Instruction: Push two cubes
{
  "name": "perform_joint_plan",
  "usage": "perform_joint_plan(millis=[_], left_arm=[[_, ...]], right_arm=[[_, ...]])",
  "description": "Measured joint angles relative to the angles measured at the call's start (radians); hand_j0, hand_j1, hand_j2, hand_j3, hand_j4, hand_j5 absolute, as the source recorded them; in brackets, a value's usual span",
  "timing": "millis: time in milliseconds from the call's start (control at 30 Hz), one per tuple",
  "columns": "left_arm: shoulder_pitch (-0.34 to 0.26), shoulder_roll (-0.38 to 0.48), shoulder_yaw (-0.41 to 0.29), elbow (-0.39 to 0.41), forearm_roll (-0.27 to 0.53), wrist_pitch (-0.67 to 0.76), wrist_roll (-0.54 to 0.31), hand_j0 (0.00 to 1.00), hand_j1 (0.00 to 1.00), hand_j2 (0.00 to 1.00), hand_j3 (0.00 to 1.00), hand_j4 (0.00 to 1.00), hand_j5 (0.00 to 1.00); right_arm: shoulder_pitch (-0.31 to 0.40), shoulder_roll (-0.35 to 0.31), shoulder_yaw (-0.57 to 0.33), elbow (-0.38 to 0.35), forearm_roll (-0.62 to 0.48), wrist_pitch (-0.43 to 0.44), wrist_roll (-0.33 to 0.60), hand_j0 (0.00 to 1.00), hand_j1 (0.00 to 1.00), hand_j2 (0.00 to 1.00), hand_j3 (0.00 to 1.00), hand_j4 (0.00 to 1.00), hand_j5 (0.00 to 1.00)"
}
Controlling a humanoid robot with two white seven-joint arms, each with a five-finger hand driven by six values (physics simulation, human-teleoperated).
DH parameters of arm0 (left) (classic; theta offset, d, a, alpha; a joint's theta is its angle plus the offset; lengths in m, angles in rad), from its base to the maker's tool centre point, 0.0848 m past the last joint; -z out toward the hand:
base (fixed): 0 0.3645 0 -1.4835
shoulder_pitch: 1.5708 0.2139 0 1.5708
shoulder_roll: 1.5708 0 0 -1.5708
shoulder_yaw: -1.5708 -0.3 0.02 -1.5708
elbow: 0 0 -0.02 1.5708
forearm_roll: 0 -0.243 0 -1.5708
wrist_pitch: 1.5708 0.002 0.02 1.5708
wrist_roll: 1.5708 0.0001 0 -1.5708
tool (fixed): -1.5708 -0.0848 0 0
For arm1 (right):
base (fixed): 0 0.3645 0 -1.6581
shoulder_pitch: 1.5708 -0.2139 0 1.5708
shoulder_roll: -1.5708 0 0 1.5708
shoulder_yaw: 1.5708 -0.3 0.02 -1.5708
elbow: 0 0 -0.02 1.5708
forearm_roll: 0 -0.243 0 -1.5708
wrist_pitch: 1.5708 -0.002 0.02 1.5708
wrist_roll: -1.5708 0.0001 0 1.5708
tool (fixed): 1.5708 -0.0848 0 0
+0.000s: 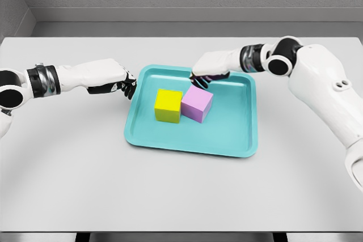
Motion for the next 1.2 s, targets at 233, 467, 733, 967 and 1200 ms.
perform_joint_plan(millis=[233, 467, 733, 967, 1200], left_arm=[[0.000, 0.001, 0.000, 0.000, 0.000, 0.000, 0.000, 0.27, 0.27, 0.27, 0.27, 0.27, 0.27], [0.000, 0.001, 0.000, 0.000, 0.000, 0.000, 0.000, 0.27, 0.27, 0.27, 0.27, 0.27, 0.27], [0.000, 0.001, 0.000, 0.000, 0.000, 0.000, 0.000, 0.27, 0.27, 0.27, 0.27, 0.27, 0.27], [0.000, -0.001, 0.069, 0.074, 0.003, 0.000, 0.000, 1.00, 1.00, 1.00, 1.00, 1.00, 1.00], [-0.002, 0.000, 0.151, 0.268, 0.019, 0.000, 0.000, 1.00, 1.00, 1.00, 1.00, 1.00, 1.00]], right_arm=[[0.000, 0.003, 0.017, -0.021, -0.003, 0.001, 0.000, 0.23, 0.23, 0.23, 0.23, 0.23, 0.23], [0.000, 0.002, 0.018, -0.060, -0.008, 0.000, 0.000, 0.23, 0.23, 0.23, 0.23, 0.23, 0.23], [-0.008, 0.002, -0.001, -0.073, -0.012, -0.001, 0.000, 0.24, 0.24, 0.24, 0.24, 0.24, 0.24], [0.044, -0.085, -0.252, -0.066, -0.044, 0.004, -0.001, 1.00, 1.00, 1.00, 1.00, 1.00, 1.00], [0.195, -0.314, -0.478, 0.009, -0.150, -0.001, 0.000, 1.00, 1.00, 1.00, 1.00, 1.00, 1.00]])
